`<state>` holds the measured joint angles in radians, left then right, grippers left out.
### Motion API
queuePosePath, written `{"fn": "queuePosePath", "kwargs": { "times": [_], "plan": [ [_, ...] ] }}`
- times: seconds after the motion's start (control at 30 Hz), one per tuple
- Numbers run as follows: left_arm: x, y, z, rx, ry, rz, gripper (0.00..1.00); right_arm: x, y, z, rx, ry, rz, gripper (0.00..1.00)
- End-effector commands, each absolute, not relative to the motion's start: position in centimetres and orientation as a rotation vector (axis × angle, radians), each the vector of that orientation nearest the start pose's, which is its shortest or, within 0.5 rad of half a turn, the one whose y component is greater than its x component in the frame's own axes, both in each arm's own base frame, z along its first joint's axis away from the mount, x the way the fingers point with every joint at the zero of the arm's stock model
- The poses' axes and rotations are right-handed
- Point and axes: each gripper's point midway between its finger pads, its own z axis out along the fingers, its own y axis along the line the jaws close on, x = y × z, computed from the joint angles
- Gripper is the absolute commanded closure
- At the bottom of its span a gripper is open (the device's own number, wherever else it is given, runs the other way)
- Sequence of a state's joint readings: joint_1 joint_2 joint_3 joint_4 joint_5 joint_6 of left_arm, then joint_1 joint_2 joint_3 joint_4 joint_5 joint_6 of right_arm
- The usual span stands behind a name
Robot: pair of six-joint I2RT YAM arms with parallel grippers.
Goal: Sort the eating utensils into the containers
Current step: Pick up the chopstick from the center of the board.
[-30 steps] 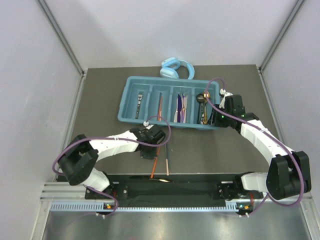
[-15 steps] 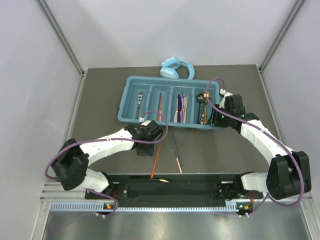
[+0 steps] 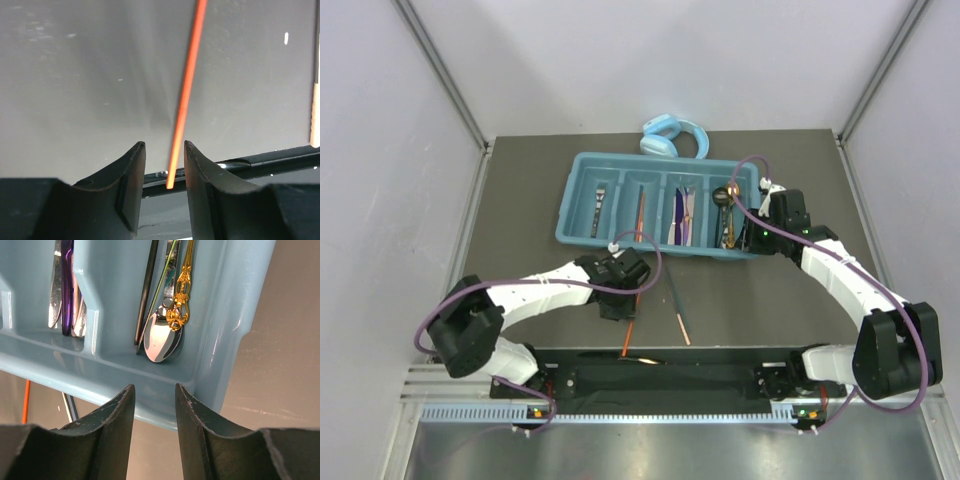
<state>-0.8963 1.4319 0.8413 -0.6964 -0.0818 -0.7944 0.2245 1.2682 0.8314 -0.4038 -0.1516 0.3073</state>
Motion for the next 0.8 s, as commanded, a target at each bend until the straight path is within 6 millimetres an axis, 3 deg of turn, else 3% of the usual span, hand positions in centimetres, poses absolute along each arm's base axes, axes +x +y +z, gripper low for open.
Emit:
{"fn": "queuePosePath", "kwargs": {
  "times": [0.0,0.23,0.53,0.6,0.67,0.77],
  "plan": [
    [14.8,-22.8,3.0,0.176,2.88,-0.272,0.59,29.8,10.1,9.9,0.047,2.486,0.392,0.62],
    [14.6,-23.1,1.7,0.202,2.897,-0.237,0.64,29.9,10.1,10.0,0.045,2.484,0.39,0.62],
    [13.9,-21.8,-0.2,0.2,2.934,-0.128,0.82,29.8,10.1,10.1,0.045,2.483,0.39,0.62],
    [13.8,-21.5,-0.6,0.201,2.94,-0.111,0.95,29.9,10.1,10.0,0.045,2.483,0.39,0.62],
    [13.7,-21.4,-0.8,0.197,2.943,-0.103,1.0,29.8,10.1,10.0,0.047,2.484,0.391,0.61],
    [13.7,-21.2,-0.2,0.182,2.924,-0.118,1.0,29.8,10.1,9.9,0.045,2.487,0.391,0.62]
  ]
}}
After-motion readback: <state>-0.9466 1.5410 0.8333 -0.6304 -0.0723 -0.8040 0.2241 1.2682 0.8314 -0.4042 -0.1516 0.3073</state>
